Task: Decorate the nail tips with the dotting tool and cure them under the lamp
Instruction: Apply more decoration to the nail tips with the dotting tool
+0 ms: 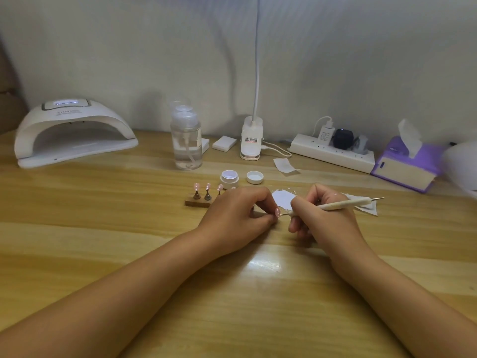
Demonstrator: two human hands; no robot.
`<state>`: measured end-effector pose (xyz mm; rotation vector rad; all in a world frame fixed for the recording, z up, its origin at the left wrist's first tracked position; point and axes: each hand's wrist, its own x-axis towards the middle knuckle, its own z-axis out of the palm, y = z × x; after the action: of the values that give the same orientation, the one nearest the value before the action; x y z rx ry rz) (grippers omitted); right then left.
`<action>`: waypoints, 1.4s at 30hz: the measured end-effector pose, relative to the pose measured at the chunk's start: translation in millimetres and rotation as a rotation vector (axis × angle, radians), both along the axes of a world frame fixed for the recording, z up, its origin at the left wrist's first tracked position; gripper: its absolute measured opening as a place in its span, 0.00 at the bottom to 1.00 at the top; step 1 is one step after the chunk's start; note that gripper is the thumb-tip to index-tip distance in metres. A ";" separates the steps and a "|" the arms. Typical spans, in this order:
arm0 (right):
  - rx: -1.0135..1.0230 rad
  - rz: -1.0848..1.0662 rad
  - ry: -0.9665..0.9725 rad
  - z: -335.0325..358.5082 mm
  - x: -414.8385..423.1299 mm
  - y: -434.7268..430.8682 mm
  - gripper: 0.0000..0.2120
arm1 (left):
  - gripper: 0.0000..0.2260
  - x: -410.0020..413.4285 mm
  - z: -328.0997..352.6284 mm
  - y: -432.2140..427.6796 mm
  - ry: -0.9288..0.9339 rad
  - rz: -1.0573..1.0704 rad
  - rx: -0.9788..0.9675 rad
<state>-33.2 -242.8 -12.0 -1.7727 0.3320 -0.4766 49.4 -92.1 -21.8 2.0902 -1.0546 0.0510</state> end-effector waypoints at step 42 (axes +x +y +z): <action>0.019 0.015 -0.008 2.5 -1.3 2.4 0.11 | 0.08 -3.3 2.6 0.6 -0.044 -0.023 -0.018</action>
<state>-34.5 -240.4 -9.5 -1.7531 0.3166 -0.4684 46.1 -91.4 -19.2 2.0689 -1.0998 0.0952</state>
